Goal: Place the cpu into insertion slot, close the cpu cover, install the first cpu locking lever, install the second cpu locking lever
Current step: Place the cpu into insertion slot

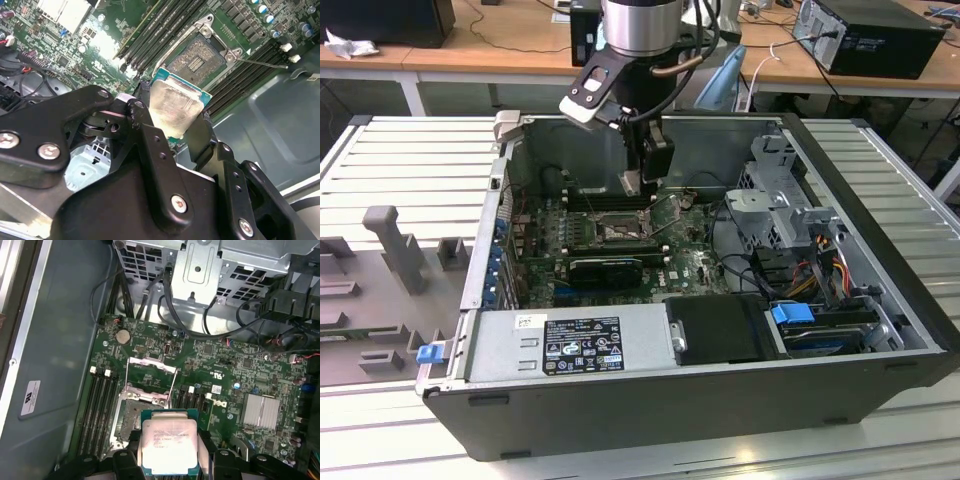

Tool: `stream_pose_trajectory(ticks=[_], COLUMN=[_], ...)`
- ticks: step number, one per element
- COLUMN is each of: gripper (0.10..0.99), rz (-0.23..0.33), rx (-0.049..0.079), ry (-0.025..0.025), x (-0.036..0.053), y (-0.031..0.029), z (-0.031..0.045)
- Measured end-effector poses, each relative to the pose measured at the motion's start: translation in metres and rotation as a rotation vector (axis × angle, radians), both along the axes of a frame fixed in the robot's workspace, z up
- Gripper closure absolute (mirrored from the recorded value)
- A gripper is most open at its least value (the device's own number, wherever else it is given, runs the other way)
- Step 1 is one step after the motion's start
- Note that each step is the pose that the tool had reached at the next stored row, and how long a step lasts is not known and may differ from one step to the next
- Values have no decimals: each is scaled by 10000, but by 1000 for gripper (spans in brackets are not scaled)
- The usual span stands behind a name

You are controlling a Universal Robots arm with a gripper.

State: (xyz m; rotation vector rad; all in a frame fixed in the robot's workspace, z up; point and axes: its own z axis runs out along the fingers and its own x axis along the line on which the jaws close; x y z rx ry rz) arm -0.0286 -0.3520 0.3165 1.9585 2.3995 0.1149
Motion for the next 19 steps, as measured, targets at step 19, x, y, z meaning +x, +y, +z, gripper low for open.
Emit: stream_pose_trajectory(ticks=[19], gripper=[557], rz=[-10], rx=[2], ry=[-1], x=[0], y=[0], z=[-113])
